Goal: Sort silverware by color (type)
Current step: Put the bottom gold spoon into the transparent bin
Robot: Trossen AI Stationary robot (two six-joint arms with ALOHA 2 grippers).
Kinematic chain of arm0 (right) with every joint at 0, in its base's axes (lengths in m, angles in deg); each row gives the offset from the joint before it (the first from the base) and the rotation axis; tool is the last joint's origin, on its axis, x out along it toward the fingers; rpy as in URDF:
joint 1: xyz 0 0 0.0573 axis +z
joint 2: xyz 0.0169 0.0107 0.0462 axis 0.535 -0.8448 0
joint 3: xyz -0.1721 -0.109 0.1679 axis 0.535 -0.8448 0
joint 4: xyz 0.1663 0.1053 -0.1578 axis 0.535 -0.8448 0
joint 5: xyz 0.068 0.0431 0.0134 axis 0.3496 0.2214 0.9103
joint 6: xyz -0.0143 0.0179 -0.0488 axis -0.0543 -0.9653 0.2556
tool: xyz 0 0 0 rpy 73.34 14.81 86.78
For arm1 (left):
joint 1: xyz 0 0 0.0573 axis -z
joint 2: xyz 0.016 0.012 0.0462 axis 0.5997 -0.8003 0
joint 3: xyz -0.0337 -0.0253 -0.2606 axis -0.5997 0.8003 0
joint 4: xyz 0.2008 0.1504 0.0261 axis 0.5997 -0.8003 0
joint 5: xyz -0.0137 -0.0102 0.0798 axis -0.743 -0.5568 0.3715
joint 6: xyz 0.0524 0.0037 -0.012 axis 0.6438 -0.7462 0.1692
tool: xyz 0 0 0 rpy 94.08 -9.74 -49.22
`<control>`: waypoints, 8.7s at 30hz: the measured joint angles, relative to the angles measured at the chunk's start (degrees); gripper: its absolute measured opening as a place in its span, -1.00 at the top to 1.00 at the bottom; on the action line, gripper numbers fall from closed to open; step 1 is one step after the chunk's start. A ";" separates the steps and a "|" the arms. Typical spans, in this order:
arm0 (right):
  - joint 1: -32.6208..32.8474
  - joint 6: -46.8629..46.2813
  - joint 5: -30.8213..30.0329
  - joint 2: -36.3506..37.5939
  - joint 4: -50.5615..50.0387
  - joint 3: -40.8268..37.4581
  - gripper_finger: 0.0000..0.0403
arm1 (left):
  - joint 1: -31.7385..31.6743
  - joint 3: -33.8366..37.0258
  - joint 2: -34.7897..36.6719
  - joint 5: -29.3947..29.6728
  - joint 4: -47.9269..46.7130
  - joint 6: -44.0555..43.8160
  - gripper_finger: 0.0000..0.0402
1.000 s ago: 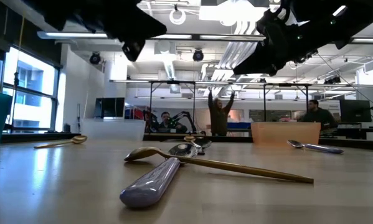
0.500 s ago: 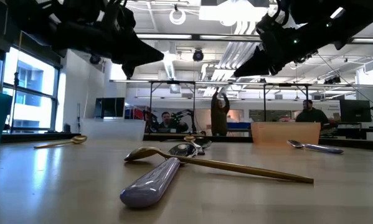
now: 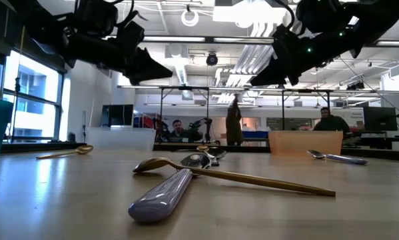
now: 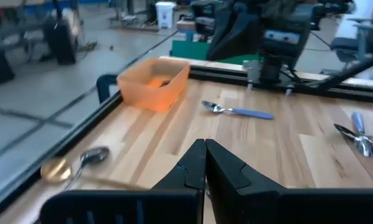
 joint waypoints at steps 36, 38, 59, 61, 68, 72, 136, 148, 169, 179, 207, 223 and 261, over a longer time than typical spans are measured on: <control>4.94 -13.66 6.01 -6.42 -43.11 26.63 1.00 | 4.54 0.02 0.02 10.02 -12.29 -18.82 1.00; 5.50 -13.49 7.02 -7.03 -44.29 26.63 1.00 | 5.22 0.02 0.02 9.99 -14.02 -20.93 1.00; 20.85 -39.81 4.78 -21.01 -45.87 28.91 0.24 | 8.27 0.02 0.02 -4.00 -16.80 -11.51 1.00; 22.48 -38.21 5.16 -22.92 -45.66 30.29 0.24 | 9.50 0.02 0.27 -3.73 -17.08 -10.35 1.00; 27.75 -31.48 7.81 -27.25 -38.55 32.72 0.24 | 15.46 0.00 2.33 0.46 -22.17 -10.58 1.00; 30.73 -33.22 8.02 -29.41 -33.63 32.71 0.24 | 18.75 0.00 4.32 0.85 -26.63 -11.68 1.00; 41.94 -52.37 -3.00 -59.12 -52.40 57.27 0.57 | 20.85 3.98 17.18 3.63 -32.65 -14.33 1.00; 40.21 -45.51 4.91 -55.62 -59.54 56.84 0.97 | 20.81 3.98 19.57 9.65 -29.90 -14.88 1.00; 29.58 -36.88 -5.66 -36.16 -48.90 56.95 0.99 | 18.02 3.99 36.81 9.41 -21.71 -27.08 1.00; 17.52 -23.08 1.67 -34.36 -21.02 57.01 1.00 | 14.03 3.96 38.77 11.11 -17.63 -32.36 0.86; 7.25 -17.12 22.98 -34.47 -6.59 57.01 1.00 | 4.21 -10.70 20.15 0.31 -2.81 -27.53 0.25; 6.74 -16.77 24.50 -34.49 -5.99 57.03 1.00 | 2.61 -11.93 17.65 -3.96 1.32 -28.78 0.93; 11.26 -8.69 -3.02 -10.97 -49.08 57.06 0.96 | -30.71 -51.45 -13.35 -2.34 -90.67 20.86 1.00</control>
